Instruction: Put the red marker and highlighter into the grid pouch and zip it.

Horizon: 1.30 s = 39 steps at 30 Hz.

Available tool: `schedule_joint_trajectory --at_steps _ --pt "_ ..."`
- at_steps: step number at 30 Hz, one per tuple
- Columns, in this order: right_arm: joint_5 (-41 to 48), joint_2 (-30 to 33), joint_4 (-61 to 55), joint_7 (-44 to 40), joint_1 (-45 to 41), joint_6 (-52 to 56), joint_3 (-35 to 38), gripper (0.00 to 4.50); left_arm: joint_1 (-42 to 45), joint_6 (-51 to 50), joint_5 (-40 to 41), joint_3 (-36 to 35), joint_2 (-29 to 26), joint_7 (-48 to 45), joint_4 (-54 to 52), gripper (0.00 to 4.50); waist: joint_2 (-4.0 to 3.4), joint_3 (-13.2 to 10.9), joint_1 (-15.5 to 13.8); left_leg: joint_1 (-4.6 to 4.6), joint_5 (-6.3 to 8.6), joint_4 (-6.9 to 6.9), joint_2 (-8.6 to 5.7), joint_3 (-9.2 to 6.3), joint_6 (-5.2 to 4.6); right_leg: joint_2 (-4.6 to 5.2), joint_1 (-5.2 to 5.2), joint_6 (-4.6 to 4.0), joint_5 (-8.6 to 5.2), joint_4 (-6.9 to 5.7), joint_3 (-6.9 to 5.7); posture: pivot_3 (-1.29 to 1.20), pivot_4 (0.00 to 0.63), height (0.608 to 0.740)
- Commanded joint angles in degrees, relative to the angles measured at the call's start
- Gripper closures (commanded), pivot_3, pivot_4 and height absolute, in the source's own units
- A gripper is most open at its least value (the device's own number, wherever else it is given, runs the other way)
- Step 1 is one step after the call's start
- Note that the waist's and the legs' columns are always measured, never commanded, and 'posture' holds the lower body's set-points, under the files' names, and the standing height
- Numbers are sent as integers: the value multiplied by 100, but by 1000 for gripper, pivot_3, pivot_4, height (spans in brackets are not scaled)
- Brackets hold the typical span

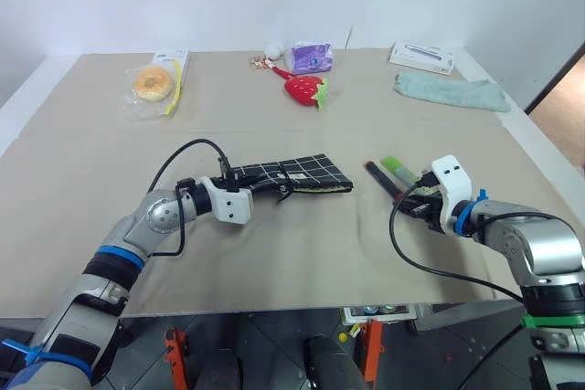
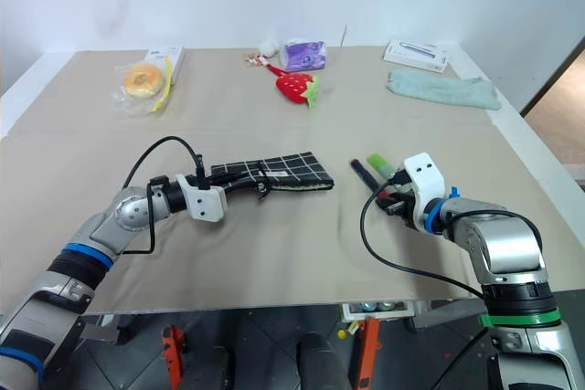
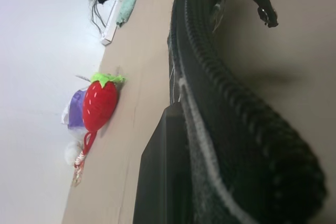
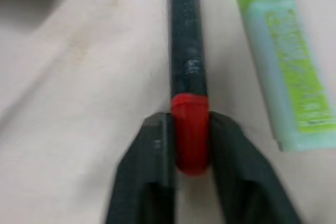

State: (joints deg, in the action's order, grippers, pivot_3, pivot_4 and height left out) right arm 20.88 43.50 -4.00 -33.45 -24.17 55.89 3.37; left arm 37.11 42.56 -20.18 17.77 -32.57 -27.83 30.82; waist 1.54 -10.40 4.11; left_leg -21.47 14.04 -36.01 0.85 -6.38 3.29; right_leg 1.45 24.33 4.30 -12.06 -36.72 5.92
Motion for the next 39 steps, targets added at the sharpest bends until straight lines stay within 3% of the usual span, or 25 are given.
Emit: schedule_joint_trajectory --at_steps 1,5,7,14,27,39 --pt "-136 35 11 -11 -6 -202 11 4038 35 51 133 -176 -84 13 -170 4500 0 0 1 1 0 -1 0 0 0 0 -1 0 0 0 0 0 150 740" --pt "-285 291 -665 -507 298 -1698 279 4038 86 36 190 -188 -83 -44 -134 4500 -4 -3 -2 -2 0 -5 -2 1 0 1 -1 2 1 0 1 0 150 740" --pt "-635 840 -1231 -978 720 -2650 281 4039 106 -29 276 -192 -65 -126 -131 4500 -19 -11 -2 -5 0 -4 -4 1 0 3 1 6 -2 0 1 0 150 740" --pt "-829 1612 -2191 -1570 1136 -2834 56 4039 65 -138 444 -182 -8 -336 -151 4500 -18 -14 0 -2 3 -7 -3 3 -5 4 -1 11 -6 0 2 0 150 740" --pt "-1236 1487 -2143 -1559 912 -2632 -504 4039 -42 -252 457 -195 37 -389 -363 4500 -18 -15 -15 -5 3 -29 -7 6 -4 5 -7 14 2 -1 8 0 150 740" --pt "-620 1470 -2598 -1830 1113 -2195 -147 4039 -60 -271 427 -165 73 -379 -330 4500 -18 -14 -20 -4 3 -31 -6 5 -4 5 -9 13 3 -2 8 0 150 740"
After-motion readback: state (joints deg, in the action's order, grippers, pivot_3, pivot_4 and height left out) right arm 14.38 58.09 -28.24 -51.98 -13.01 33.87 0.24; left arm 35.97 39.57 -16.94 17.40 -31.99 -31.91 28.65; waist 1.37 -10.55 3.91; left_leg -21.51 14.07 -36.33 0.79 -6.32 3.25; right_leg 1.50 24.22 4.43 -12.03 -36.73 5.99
